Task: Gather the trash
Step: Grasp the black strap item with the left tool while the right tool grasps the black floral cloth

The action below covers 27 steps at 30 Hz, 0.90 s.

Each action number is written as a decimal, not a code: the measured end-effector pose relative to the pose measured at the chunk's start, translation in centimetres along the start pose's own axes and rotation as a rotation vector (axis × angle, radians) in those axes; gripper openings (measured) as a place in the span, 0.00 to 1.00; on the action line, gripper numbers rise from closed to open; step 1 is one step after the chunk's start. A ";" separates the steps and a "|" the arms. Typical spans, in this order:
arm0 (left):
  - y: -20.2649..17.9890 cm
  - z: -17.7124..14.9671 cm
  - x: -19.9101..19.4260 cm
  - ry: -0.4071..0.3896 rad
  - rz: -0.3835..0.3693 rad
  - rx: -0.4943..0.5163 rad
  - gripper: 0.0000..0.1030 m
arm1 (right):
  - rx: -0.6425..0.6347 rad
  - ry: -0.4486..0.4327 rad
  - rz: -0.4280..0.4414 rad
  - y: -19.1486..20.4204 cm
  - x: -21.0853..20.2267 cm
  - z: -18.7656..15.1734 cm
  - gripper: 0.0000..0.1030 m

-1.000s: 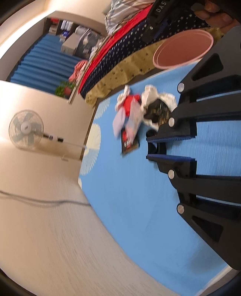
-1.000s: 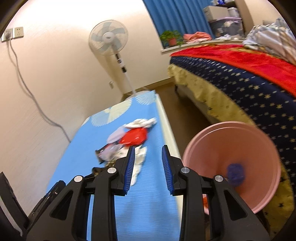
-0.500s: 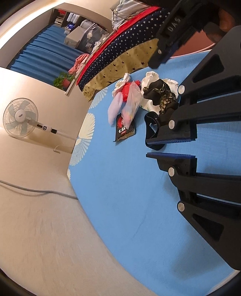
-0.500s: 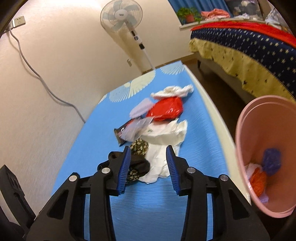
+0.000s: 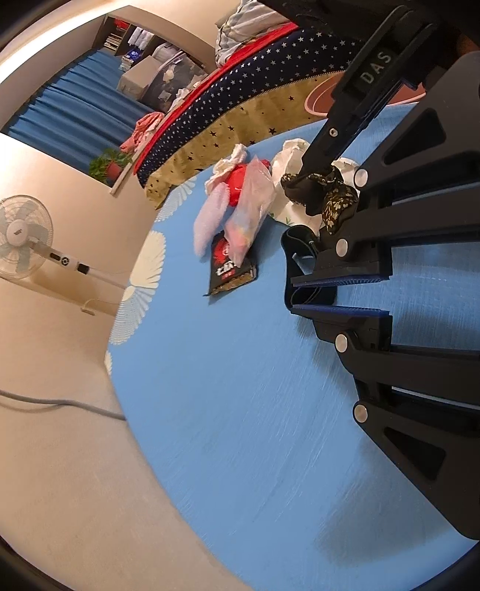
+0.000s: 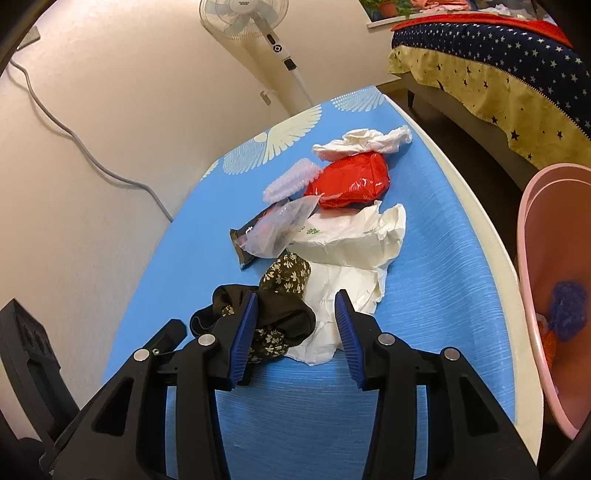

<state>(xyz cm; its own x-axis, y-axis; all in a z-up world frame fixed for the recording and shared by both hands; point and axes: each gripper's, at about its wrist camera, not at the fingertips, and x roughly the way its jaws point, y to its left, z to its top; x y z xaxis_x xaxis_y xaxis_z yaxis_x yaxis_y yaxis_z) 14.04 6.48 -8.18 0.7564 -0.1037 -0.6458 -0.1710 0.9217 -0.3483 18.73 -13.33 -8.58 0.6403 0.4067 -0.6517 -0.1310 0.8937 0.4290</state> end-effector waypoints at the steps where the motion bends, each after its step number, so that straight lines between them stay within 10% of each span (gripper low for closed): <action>1: 0.0 0.0 0.3 0.015 0.003 -0.005 0.10 | -0.002 0.005 0.002 0.0 0.0 -0.1 0.43; 11: 0.6 0.0 0.9 0.053 -0.019 -0.054 0.12 | -0.084 0.039 0.016 1.3 0.1 -0.8 0.08; 27: 0.0 -0.1 -1.3 0.027 -0.003 -0.022 0.02 | -0.160 -0.089 -0.034 2.4 -5.8 -0.1 0.04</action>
<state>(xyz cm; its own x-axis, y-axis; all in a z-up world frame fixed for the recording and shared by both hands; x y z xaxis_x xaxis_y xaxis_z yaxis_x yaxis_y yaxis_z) 13.02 6.63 -7.42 0.7398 -0.1163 -0.6627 -0.1834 0.9128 -0.3649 14.63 -13.53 -3.89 0.7097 0.3639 -0.6032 -0.2222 0.9282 0.2985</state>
